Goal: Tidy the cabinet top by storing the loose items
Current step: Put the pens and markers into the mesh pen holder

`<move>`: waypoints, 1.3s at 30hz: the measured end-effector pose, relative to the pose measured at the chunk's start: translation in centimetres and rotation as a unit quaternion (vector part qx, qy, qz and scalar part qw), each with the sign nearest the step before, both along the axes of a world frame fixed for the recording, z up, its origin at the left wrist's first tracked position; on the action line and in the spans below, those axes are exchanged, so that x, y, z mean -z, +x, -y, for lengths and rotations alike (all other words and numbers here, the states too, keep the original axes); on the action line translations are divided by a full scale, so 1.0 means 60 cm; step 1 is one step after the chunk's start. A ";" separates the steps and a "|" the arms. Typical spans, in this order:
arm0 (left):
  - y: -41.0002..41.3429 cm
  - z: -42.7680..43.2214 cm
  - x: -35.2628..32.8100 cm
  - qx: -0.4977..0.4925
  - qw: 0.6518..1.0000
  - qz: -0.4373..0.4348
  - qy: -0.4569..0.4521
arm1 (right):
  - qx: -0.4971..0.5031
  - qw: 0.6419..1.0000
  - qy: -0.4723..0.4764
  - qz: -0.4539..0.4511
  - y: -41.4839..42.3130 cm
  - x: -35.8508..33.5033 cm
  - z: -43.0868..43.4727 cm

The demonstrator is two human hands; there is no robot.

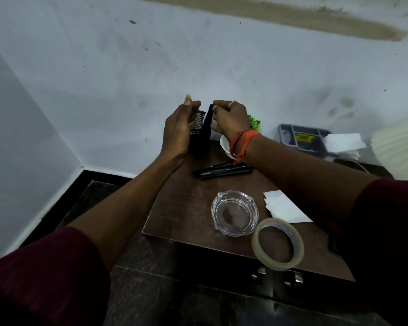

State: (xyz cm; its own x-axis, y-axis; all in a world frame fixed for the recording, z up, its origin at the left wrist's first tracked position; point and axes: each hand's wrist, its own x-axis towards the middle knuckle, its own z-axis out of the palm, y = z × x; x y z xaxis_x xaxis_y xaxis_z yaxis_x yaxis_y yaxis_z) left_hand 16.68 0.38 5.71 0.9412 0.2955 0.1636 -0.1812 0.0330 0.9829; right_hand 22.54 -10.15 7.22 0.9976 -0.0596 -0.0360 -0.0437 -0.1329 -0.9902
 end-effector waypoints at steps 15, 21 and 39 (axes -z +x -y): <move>-0.069 0.043 0.003 0.036 0.998 -0.036 0.027 | 0.004 0.996 0.061 -0.067 -0.082 -0.005 0.110; -0.082 0.064 0.004 0.064 0.994 -0.077 0.036 | 0.004 0.991 0.083 -0.103 -0.112 0.007 0.139; -0.067 0.097 0.040 0.099 0.970 -0.179 0.135 | 0.012 0.956 0.146 -0.255 -0.134 0.066 0.172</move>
